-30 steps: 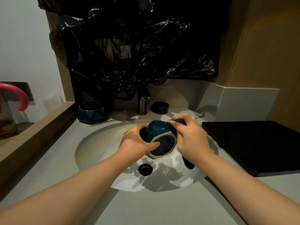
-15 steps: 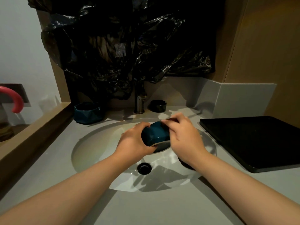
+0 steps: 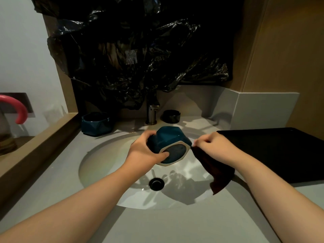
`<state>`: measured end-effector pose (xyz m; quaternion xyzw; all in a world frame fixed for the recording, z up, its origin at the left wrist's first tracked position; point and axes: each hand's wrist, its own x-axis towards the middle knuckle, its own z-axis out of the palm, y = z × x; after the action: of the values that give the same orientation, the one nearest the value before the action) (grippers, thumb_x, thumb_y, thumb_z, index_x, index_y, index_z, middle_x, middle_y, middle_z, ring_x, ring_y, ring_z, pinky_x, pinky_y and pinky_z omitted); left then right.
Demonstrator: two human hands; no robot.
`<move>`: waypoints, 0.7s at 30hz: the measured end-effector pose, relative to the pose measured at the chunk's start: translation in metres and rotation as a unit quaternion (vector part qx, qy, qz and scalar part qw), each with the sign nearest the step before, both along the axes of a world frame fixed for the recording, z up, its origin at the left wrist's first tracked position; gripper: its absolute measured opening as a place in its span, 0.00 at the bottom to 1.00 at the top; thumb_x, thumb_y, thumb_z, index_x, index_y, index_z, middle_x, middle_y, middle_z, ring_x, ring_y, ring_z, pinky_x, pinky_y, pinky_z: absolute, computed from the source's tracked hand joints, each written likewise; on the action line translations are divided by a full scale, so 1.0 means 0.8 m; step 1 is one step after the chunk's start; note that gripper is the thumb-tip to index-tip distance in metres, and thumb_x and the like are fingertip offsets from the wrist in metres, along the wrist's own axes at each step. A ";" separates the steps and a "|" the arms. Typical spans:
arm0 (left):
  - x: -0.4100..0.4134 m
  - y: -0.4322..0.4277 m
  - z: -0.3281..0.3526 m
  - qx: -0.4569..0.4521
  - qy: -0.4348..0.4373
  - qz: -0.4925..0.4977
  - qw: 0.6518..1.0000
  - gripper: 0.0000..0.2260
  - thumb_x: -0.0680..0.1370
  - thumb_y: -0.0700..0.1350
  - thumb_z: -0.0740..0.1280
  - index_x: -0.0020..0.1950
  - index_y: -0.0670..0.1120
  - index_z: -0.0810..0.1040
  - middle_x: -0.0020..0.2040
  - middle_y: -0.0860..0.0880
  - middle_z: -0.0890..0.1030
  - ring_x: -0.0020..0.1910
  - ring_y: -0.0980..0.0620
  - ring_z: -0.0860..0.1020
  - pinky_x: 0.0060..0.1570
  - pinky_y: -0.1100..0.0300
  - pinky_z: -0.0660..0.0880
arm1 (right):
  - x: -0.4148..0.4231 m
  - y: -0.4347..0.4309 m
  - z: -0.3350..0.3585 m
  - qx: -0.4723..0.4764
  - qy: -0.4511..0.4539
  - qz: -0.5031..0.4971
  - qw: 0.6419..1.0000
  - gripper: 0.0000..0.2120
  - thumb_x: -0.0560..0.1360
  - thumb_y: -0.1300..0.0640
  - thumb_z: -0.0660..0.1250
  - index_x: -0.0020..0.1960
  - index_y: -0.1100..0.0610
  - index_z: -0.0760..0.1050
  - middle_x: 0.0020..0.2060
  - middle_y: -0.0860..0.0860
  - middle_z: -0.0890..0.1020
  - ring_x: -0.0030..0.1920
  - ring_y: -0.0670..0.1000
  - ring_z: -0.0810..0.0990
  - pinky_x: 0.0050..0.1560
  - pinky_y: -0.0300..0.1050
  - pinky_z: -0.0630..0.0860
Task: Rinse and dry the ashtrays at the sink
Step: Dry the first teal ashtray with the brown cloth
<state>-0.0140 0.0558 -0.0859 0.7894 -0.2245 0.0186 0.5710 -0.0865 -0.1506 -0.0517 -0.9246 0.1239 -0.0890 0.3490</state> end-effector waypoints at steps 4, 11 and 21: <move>0.004 0.001 0.002 -0.033 0.054 -0.015 0.998 0.25 0.66 0.38 0.78 0.51 0.59 0.71 0.51 0.57 0.79 0.51 0.56 0.79 0.51 0.57 0.79 | -0.002 0.002 0.000 -0.101 0.107 0.044 0.988 0.30 0.69 0.33 0.65 0.68 0.38 0.64 0.58 0.48 0.76 0.57 0.51 0.77 0.58 0.45 0.76; 0.005 0.004 0.000 -0.046 0.116 -0.117 0.985 0.25 0.67 0.33 0.76 0.56 0.55 0.72 0.54 0.51 0.80 0.52 0.49 0.81 0.51 0.51 0.81 | 0.004 0.003 -0.011 -0.027 0.005 0.106 0.994 0.27 0.68 0.41 0.72 0.63 0.35 0.65 0.54 0.42 0.79 0.55 0.46 0.76 0.56 0.41 0.73; -0.004 -0.001 -0.011 0.205 -0.152 -0.090 0.963 0.32 0.70 0.46 0.75 0.69 0.59 0.65 0.62 0.58 0.72 0.59 0.58 0.71 0.56 0.68 0.70 | -0.002 0.019 -0.009 -0.266 -0.053 0.097 0.958 0.30 0.65 0.44 0.74 0.65 0.42 0.69 0.48 0.43 0.82 0.45 0.45 0.79 0.47 0.46 0.80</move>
<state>-0.0169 0.0550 -0.0943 0.8542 -0.3778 0.0406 0.3549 -0.0883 -0.1352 -0.0588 -0.9856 -0.0126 -0.1332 0.1039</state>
